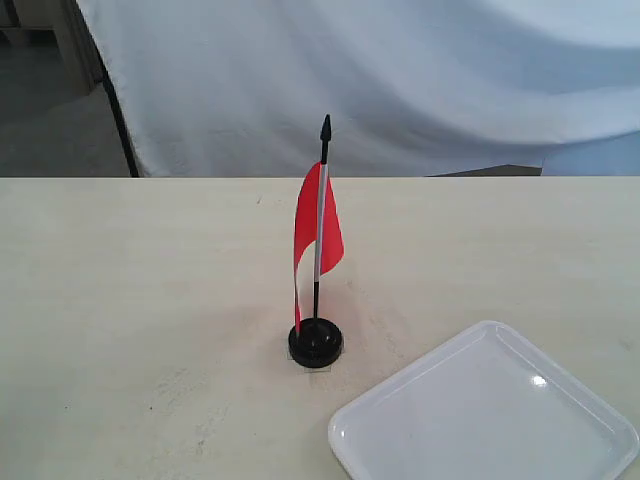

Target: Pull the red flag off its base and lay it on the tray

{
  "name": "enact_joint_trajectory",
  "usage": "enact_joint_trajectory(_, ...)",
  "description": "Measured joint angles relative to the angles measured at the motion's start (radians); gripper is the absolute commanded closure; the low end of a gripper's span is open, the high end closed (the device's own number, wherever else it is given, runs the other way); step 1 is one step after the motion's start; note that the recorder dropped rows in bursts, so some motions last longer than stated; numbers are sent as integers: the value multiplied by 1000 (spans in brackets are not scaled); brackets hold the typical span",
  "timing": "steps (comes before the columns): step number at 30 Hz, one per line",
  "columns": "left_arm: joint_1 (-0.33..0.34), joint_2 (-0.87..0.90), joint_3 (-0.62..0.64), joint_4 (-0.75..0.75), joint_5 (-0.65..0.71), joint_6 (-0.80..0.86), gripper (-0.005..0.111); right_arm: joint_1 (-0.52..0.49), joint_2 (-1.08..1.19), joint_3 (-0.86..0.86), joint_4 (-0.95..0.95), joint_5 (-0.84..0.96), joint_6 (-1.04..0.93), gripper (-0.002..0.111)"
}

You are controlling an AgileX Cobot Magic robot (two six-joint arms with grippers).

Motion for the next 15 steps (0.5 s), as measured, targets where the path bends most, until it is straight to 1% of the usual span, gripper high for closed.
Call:
enact_joint_trajectory(12,0,0,0,0,0,0,107,0,0,0,0,-11,0,109)
enact_joint_trajectory(15,0,0,0,0,0,0,107,0,0,0,0,-87,0,109)
